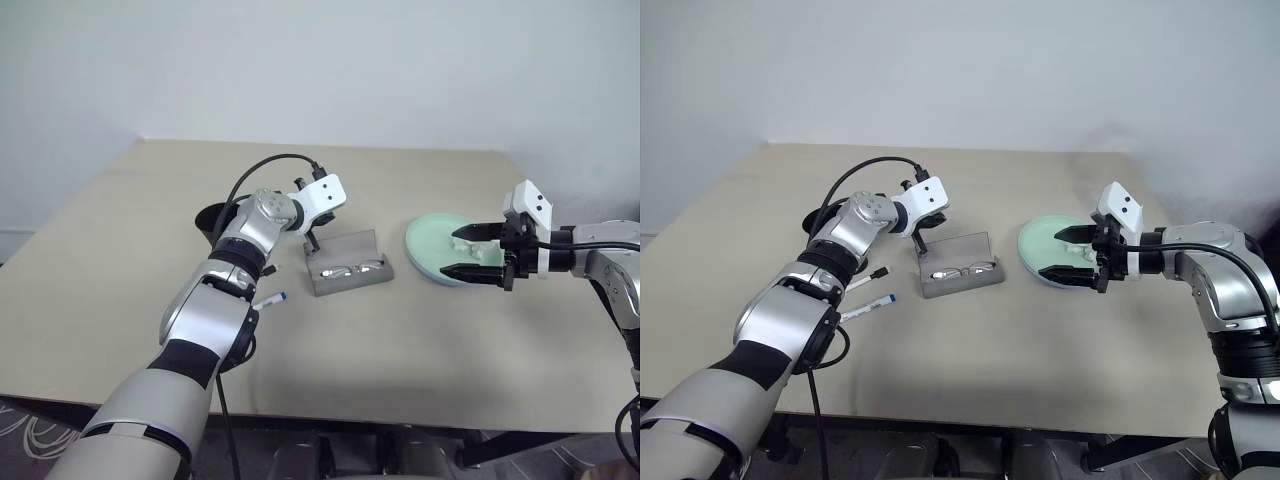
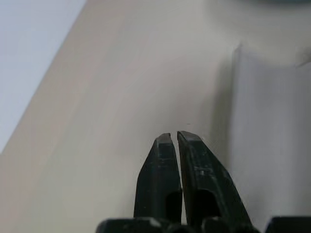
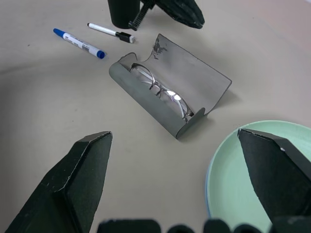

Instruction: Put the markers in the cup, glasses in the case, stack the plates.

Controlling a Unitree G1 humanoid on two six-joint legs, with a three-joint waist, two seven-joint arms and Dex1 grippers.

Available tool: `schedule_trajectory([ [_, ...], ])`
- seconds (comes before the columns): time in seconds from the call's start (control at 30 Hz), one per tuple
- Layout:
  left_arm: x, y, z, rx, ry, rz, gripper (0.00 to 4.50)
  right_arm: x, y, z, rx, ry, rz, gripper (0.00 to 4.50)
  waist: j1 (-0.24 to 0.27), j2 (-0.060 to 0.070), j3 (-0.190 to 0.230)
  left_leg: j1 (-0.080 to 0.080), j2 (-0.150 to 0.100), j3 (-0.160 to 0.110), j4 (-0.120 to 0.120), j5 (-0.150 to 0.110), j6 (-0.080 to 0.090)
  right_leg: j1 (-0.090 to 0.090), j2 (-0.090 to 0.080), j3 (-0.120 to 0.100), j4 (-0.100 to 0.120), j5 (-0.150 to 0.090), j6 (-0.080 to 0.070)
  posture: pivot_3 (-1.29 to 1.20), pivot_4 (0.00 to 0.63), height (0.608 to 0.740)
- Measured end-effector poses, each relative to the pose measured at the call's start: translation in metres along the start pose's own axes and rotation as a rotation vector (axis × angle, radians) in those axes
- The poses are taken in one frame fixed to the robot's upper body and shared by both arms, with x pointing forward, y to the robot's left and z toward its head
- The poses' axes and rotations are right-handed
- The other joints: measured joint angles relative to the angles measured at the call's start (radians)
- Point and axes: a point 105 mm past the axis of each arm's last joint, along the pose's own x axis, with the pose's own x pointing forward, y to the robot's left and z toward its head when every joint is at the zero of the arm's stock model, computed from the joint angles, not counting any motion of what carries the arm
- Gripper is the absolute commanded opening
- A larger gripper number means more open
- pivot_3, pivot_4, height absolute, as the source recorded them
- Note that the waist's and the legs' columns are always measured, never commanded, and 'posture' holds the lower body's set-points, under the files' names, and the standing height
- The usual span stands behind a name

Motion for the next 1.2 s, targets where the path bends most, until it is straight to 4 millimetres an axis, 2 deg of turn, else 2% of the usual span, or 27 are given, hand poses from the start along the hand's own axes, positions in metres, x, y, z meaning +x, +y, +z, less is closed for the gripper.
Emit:
schedule_trajectory([
  [0.17,0.005,-0.007,-0.012,0.041,0.052,0.012,0.03,0.0,0.0,0.0,0.0,-0.002,-0.002,4.5,-0.001,0.0,0.0,0.0,0.0,0.001,0.0,0.0,0.0,0.0,-0.001,0.0,0.0,0.0,0.0,0.0,0.0,0.732],
  [0.3,0.008,-0.021,-0.021,0.069,0.069,-0.036,0.03,0.001,0.0,0.0,0.0,-0.002,-0.004,4.5,-0.001,0.0,0.0,0.0,0.0,0.001,0.0,0.0,0.0,-0.001,-0.001,0.0,0.0,0.001,-0.001,0.0,0.0,0.732],
  [0.53,0.001,-0.033,-0.007,0.16,-0.009,-0.209,0.03,0.002,0.0,0.0,0.001,-0.005,-0.002,4.5,0.0,0.001,-0.001,0.001,-0.001,0.0,0.001,-0.001,0.0,0.001,-0.005,-0.002,0.0,0.0,-0.002,0.0,0.0,0.732],
  [0.67,-0.001,-0.064,-0.009,0.175,-0.038,-0.363,0.03,0.003,0.0,0.001,-0.002,-0.006,-0.002,4.5,-0.001,0.0,0.0,0.0,-0.001,0.001,0.001,-0.001,0.0,0.0,-0.006,-0.003,0.0,0.001,-0.002,0.0,0.0,0.732],
  [0.93,-0.033,-0.084,0.012,0.255,-0.139,-0.478,0.03,0.004,0.0,0.003,-0.01,-0.004,0.007,4.5,-0.001,0.001,0.0,0.0,-0.001,0.001,0.001,0.0,-0.001,0.0,-0.006,-0.003,0.0,0.001,-0.002,0.0,0.0,0.732],
  [1.03,-0.038,-0.086,0.014,0.244,-0.137,-0.477,0.03,0.006,0.0,0.006,-0.019,-0.002,0.014,4.5,-0.001,0.001,0.0,0.0,-0.001,0.001,0.002,-0.001,0.0,0.0,-0.006,-0.003,0.0,0.001,-0.002,0.0,0.0,0.732],
  [1.13,-0.042,-0.078,0.013,0.229,-0.118,-0.45,0.03,0.006,0.0,0.005,-0.021,0.001,0.016,4.5,-0.001,0.001,0.0,0.0,-0.001,0.002,0.002,-0.001,0.001,0.001,-0.006,-0.003,0.0,0.001,-0.002,0.0,0.0,0.732],
  [1.2,-0.046,-0.072,0.01,0.19,-0.103,-0.435,0.37,0.006,-0.001,0.003,-0.01,0.003,0.014,4.5,-0.001,0.001,0.0,0.0,0.0,0.002,0.002,-0.001,0.001,0.001,-0.006,-0.003,0.0,0.001,-0.002,0.0,0.0,0.732],
])
